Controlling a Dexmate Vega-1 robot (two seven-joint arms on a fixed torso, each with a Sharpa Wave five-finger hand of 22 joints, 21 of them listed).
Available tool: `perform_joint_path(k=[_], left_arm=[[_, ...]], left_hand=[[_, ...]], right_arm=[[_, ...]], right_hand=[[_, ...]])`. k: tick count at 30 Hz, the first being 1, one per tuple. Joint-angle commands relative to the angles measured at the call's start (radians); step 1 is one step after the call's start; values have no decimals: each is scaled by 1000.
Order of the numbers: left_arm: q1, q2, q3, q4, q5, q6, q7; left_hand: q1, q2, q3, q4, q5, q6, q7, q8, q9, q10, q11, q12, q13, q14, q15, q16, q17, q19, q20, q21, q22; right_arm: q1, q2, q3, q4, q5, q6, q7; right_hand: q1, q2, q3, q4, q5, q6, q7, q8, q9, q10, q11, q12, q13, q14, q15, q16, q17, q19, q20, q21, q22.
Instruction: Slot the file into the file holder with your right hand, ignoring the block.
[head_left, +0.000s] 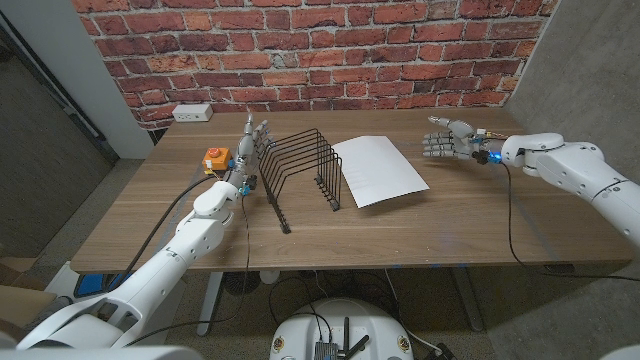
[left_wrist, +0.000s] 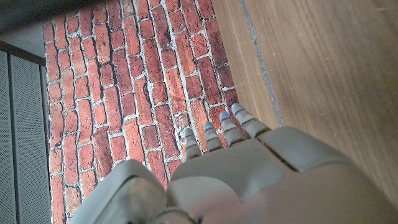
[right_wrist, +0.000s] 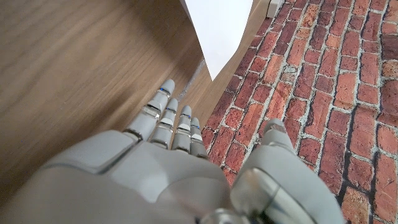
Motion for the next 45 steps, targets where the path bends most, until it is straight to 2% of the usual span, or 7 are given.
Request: perform_joint_path(k=[1, 6, 9, 12, 22, 33, 45], left_arm=[[0, 0, 0, -1, 0, 0, 0], [0, 0, 0, -1, 0, 1, 0], [0, 0, 0, -1, 0, 1, 0], [0, 0, 0, -1, 0, 0, 0], [1, 0, 0, -2, 0, 1, 1], [1, 0, 0, -2, 0, 1, 1], [1, 1, 0, -1, -1, 0, -2]], left_hand=[[-5, 6, 7, 1, 7, 1, -9, 3, 4, -1, -12, 3, 5, 10, 2, 6, 2, 9, 0, 3, 5], [-5, 5, 8, 1, 7, 1, -9, 3, 4, 1, -9, 4, 5, 10, 1, 6, 2, 8, -1, 3, 5], [-5, 5, 8, 1, 7, 1, -9, 3, 4, 0, -10, 3, 5, 11, 1, 6, 2, 9, -1, 3, 5], [-5, 5, 8, 1, 7, 1, -9, 3, 4, 0, -10, 4, 5, 10, 0, 6, 2, 8, -1, 3, 5], [-6, 5, 9, 1, 7, 2, -9, 4, 4, -2, -9, 3, 5, 10, 2, 6, 2, 9, -1, 3, 5], [-6, 5, 10, 1, 7, 2, -9, 3, 4, 1, -9, 4, 5, 10, 1, 6, 2, 9, -1, 3, 5], [-6, 4, 11, 1, 7, 1, -9, 3, 4, 2, -10, 4, 5, 10, 1, 6, 2, 8, 0, 3, 5]], right_arm=[[78, 22, -47, 86, -36, -51, 152], [127, 43, -77, 140, -55, -58, 212], [148, 54, -88, 166, -61, -62, 239], [165, 62, -96, 185, -66, -68, 257], [213, 82, -123, 232, -86, -103, 301], [311, 136, -179, 370, -127, -140, 395], [408, 202, -233, 538, -187, -109, 510]], right_hand=[[32, -4, 5, -10, 3, 25, 38, 11, 6, 29, 14, 11, 5, 35, 4, 13, -2, 47, 4, 11, 3], [52, -14, 5, -11, 4, 37, 50, 12, 7, 49, 30, 15, 7, 62, 19, 21, -3, 87, 7, 14, 2], [63, -19, 5, -12, 5, 42, 61, 12, 7, 51, 36, 14, 8, 72, 29, 24, -5, 103, 16, 14, 1], [82, -29, 6, -14, 7, 49, 74, 12, 7, 59, 60, 14, 9, 81, 51, 24, -8, 121, 35, 10, 0], [106, -43, 4, -12, 9, 62, 82, 11, 8, 73, 97, 13, 8, 108, 85, 25, -19, 161, 46, 7, -1], [129, -48, 5, -10, 13, 52, 84, 3, 7, 76, 107, 8, 7, 129, 88, 26, -28, 185, 40, 1, -2], [150, -54, 5, -9, 16, 52, 85, 0, 7, 76, 113, 3, 6, 146, 89, 26, -36, 210, 40, -3, -2]])
